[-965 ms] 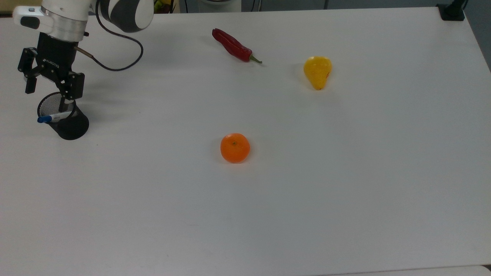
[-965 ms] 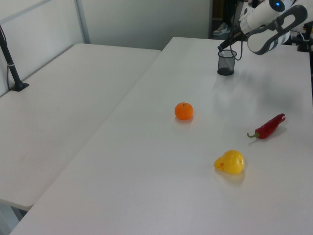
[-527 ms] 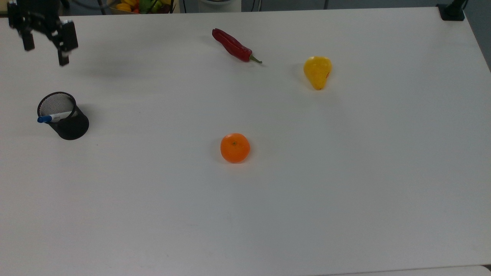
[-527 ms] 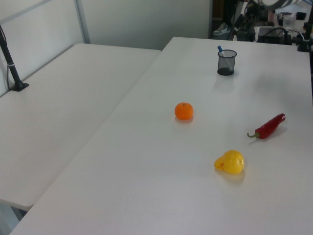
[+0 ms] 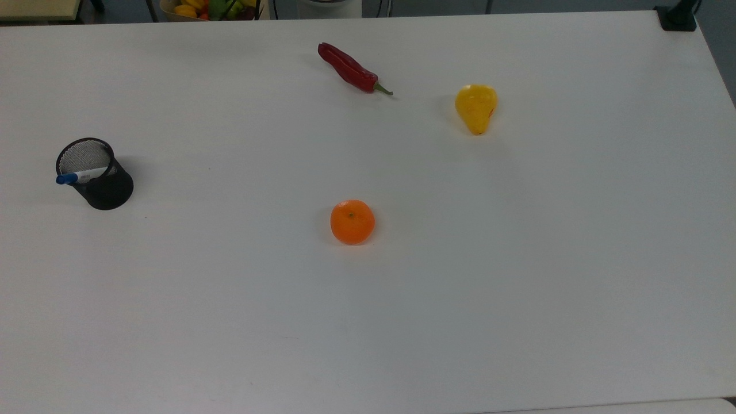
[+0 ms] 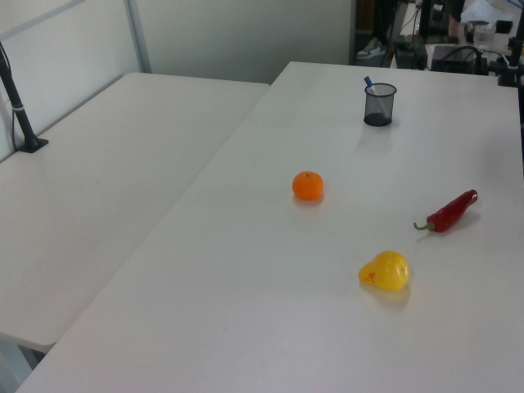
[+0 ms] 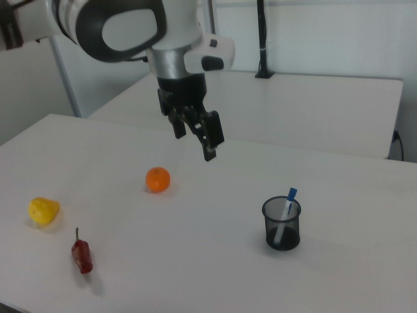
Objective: Place marker
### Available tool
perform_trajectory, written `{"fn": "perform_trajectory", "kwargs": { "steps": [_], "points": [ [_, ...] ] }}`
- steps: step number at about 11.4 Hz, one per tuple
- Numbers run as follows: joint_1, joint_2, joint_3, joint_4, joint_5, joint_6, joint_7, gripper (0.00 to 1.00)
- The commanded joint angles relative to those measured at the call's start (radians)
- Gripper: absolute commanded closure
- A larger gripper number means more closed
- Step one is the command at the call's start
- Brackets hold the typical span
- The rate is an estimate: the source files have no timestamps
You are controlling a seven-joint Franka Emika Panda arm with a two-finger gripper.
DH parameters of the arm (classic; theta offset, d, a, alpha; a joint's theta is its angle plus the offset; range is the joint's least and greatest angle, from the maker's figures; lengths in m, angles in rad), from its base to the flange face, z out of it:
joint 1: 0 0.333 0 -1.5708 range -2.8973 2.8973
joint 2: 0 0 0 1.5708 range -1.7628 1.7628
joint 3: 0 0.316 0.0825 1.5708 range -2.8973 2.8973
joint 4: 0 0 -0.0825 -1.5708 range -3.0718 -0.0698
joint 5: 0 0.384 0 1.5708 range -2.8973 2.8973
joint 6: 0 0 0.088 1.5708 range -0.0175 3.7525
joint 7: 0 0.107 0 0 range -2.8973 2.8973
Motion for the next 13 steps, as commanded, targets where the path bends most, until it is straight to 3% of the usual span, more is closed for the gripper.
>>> {"fn": "perform_trajectory", "kwargs": {
  "steps": [1,4,7,13],
  "points": [
    [0.035,-0.014,0.063,0.065,0.019,-0.08,0.149,0.0],
    [0.035,-0.026,0.231,0.07,0.004,-0.085,0.238,0.0],
    [0.042,-0.029,0.35,0.045,-0.004,-0.082,0.227,0.0],
    [0.091,-0.034,0.358,-0.061,-0.068,0.039,0.084,0.0]
  ]
}}
